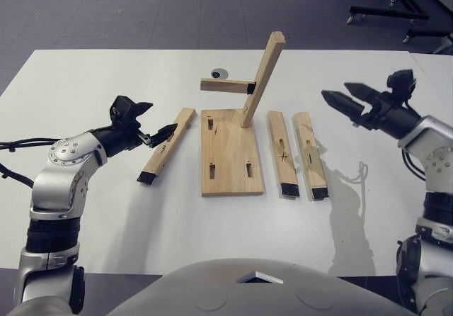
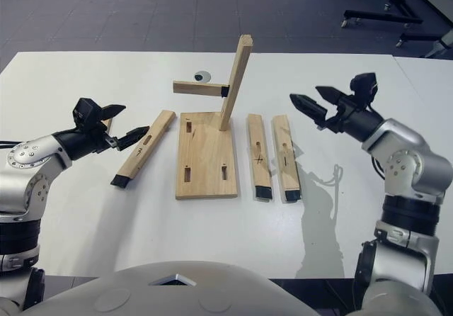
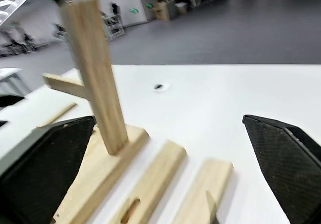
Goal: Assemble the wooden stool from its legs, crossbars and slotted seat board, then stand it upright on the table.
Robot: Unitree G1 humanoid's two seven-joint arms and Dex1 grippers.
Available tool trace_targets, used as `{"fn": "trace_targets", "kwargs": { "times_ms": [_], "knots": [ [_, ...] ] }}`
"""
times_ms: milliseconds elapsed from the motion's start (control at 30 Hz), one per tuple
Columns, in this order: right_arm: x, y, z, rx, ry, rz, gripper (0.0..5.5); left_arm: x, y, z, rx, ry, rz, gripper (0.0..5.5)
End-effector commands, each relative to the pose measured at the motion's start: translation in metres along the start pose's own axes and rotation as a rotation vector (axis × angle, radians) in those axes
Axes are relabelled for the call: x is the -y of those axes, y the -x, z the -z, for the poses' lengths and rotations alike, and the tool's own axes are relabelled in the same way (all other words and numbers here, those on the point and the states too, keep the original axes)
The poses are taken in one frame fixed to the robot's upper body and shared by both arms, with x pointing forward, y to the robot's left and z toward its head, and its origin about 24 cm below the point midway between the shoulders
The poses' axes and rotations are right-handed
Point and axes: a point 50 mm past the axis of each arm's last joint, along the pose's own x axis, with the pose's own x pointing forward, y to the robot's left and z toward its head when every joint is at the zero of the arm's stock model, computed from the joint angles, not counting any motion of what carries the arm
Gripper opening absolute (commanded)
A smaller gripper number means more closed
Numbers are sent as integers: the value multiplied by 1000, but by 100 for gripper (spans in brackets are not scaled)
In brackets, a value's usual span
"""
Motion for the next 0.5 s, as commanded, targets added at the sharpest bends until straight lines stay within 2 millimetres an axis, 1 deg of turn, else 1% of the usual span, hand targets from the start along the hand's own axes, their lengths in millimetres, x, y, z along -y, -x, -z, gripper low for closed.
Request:
{"fn": "trace_targets", "kwargs": {
  "times_ms": [33,167,267,367,500],
  "knots": [
    [-4,0,30,-53,-37,87,539,-1,4,-4,33,37,-47,465],
    [0,-2,59,-116,-53,177,539,-11,7,-13,94,81,-139,465],
    [-1,-1,81,-164,-56,204,539,-11,7,-12,97,71,-173,465],
    [0,2,97,-207,-55,221,539,-12,8,-12,102,66,-197,465],
    [-1,9,122,-272,-39,226,539,-14,8,-13,105,67,-207,465]
  ]
}}
